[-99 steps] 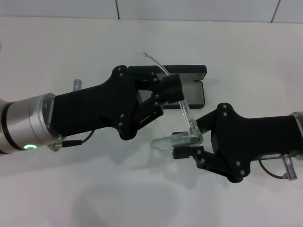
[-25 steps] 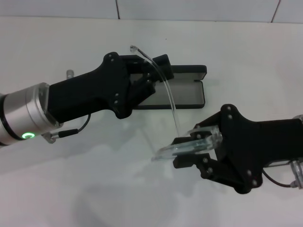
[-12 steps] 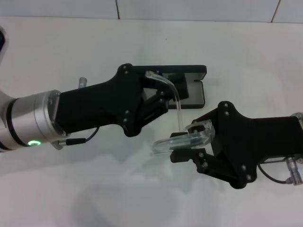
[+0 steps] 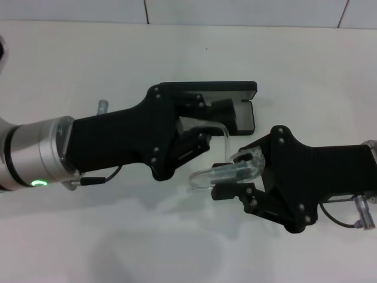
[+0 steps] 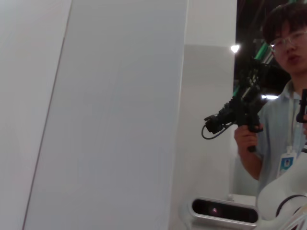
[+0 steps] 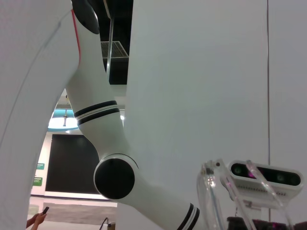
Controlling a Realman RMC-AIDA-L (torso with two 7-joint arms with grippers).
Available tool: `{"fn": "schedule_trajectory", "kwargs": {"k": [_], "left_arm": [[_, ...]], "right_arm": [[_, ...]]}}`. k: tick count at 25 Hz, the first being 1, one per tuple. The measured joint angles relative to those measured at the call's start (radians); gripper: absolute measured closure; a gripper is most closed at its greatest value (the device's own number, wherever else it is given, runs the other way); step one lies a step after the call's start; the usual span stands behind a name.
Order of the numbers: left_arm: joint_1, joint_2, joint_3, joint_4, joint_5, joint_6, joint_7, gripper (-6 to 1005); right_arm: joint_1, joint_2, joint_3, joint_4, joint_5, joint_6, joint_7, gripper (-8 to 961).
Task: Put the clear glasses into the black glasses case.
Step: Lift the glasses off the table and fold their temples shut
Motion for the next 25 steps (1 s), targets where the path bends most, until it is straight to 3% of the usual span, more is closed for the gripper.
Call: {"fn": "schedule_trajectory", "kwargs": {"k": [25], "left_arm": [[0.009, 0.001, 0.013, 0.014, -0.003, 0.015, -0.004, 880]], "right_arm": [[0.002, 0.000, 0.000, 0.012, 0.014, 0.026, 0.030, 835]]}}
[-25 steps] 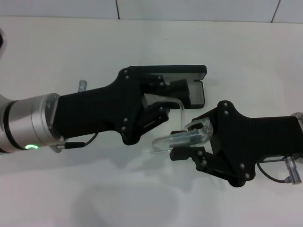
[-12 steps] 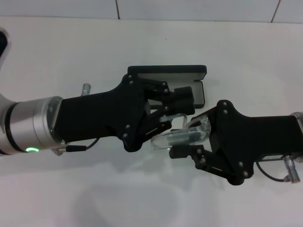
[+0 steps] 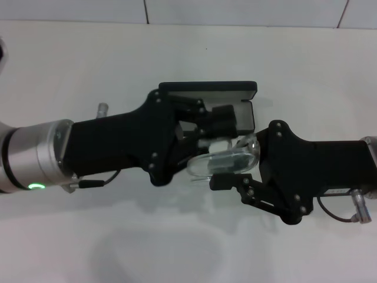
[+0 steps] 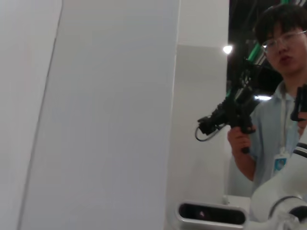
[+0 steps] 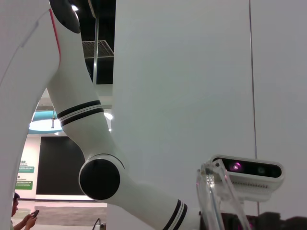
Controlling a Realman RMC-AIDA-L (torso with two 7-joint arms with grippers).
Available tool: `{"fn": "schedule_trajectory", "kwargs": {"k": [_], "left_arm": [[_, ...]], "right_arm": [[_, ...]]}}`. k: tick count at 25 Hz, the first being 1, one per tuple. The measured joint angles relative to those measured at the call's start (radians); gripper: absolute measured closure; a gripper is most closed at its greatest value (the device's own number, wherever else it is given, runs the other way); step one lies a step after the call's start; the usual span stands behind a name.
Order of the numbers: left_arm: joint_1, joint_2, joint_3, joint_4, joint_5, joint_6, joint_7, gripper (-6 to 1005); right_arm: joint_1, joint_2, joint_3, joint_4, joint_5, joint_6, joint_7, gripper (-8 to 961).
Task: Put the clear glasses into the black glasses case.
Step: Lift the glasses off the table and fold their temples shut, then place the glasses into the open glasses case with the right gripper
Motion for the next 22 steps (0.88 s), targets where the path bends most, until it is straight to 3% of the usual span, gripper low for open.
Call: {"fn": "schedule_trajectory", "kwargs": {"k": [9, 13, 18, 20, 22], "left_arm": [[0.049, 0.002, -0.120, -0.010, -0.013, -0.011, 0.005, 880], [0.081, 0.005, -0.128, -0.002, -0.009, -0.012, 0.005, 881], [0.118, 0.021, -0.132, 0.000, 0.032, -0.013, 0.006, 881], [0.135, 0.032, -0.143, 0.000, 0.068, -0.014, 0.006, 881], [0.160, 0.045, -0.165, 0.000, 0.108, -0.015, 0.004, 881]], "right_arm": [[-0.006, -0.005, 0.009, -0.003, 0.001, -0.003, 0.030, 835], [0.010, -0.030, 0.075, -0.057, -0.044, 0.057, 0.220, 835], [0.066, -0.084, 0.168, -0.319, -0.339, 0.163, 0.631, 835], [0.085, -0.083, 0.199, -0.456, -0.501, 0.177, 0.778, 835], [0.109, -0.066, 0.229, -0.577, -0.663, 0.180, 0.890, 835]]}}
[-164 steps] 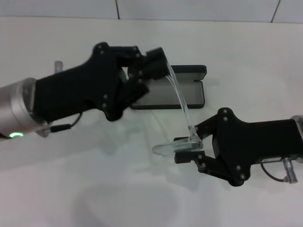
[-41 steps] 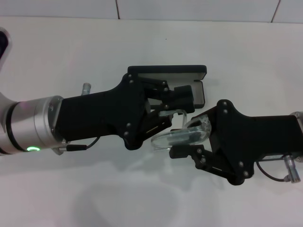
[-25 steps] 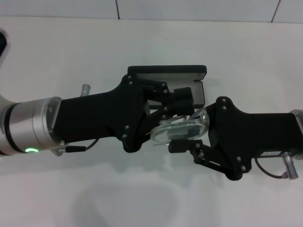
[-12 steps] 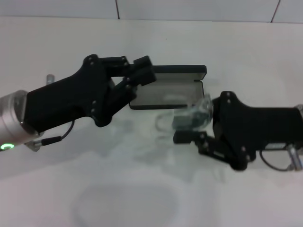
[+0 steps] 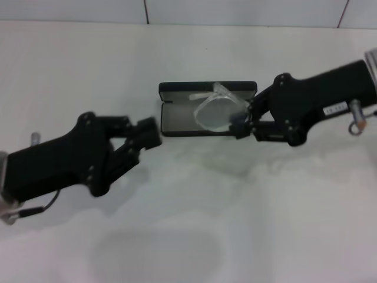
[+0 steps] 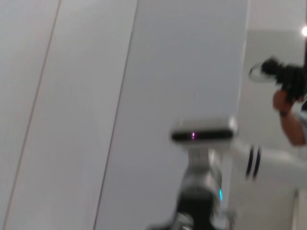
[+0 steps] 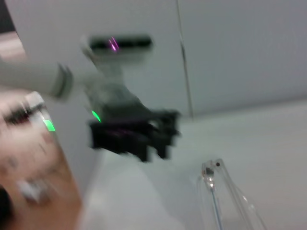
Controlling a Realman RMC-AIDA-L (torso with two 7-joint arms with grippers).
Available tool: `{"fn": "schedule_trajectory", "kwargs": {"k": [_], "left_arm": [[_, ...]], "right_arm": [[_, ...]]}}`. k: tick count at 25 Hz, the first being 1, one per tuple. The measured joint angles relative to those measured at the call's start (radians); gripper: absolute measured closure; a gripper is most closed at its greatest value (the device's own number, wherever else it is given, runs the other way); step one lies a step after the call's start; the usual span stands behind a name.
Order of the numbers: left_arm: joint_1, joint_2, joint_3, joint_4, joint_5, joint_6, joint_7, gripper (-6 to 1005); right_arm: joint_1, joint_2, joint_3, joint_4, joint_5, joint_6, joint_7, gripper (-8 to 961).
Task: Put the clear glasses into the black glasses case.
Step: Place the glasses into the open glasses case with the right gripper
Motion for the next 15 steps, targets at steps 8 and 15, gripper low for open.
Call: {"fn": "schedule_trajectory", "kwargs": {"k": [8, 15], "left_arm": [[0.062, 0.007, -0.080, 0.000, 0.129, -0.026, 0.002, 881], [0.053, -0.007, -0.082, -0.001, 0.166, -0.049, 0.002, 882]], "right_arm": [[0.267, 0.034, 0.031, -0.039, -0.432, -0.060, 0.296, 834], [0.506, 0.059, 0.020, 0.175, -0.695, -0.047, 0.396, 834]]}}
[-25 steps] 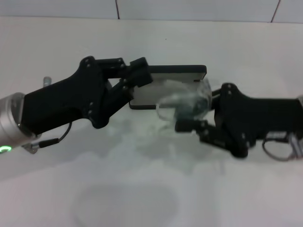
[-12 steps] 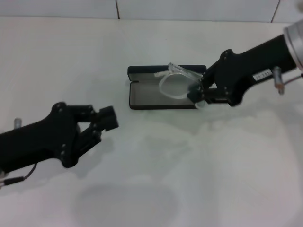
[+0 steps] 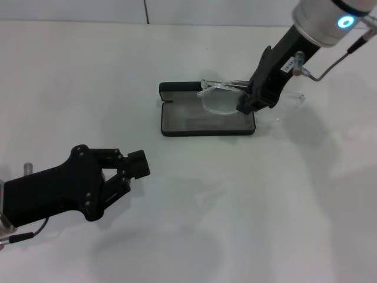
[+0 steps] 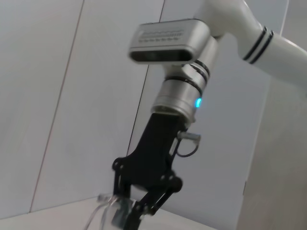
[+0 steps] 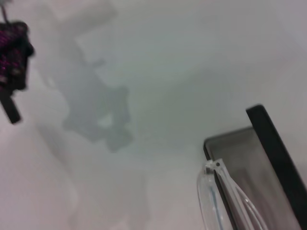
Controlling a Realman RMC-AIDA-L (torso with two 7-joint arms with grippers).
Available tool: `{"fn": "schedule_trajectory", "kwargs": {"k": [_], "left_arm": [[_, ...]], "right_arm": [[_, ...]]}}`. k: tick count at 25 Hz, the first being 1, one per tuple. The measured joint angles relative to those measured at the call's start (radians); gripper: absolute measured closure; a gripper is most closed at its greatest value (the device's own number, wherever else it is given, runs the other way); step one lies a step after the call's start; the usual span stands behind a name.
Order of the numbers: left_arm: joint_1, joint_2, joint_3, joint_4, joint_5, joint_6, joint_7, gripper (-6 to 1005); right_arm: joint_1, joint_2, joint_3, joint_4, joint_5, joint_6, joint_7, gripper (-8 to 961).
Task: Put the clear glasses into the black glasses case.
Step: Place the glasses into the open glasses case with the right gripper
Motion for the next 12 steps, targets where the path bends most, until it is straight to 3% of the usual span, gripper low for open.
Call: {"fn": "schedule_trajectory", "kwargs": {"k": [3, 12], "left_arm": [[-0.001, -0.001, 0.000, 0.000, 0.002, 0.000, 0.000, 882], [-0.018, -0.002, -0.003, -0.005, 0.003, -0.004, 0.000, 882]], "right_arm": [[0.044, 0.004, -0.032, 0.060, -0.019, 0.033, 0.005, 834], [0.055, 0.007, -0.167, 0.122, -0.013, 0.176, 0.039, 835]]}}
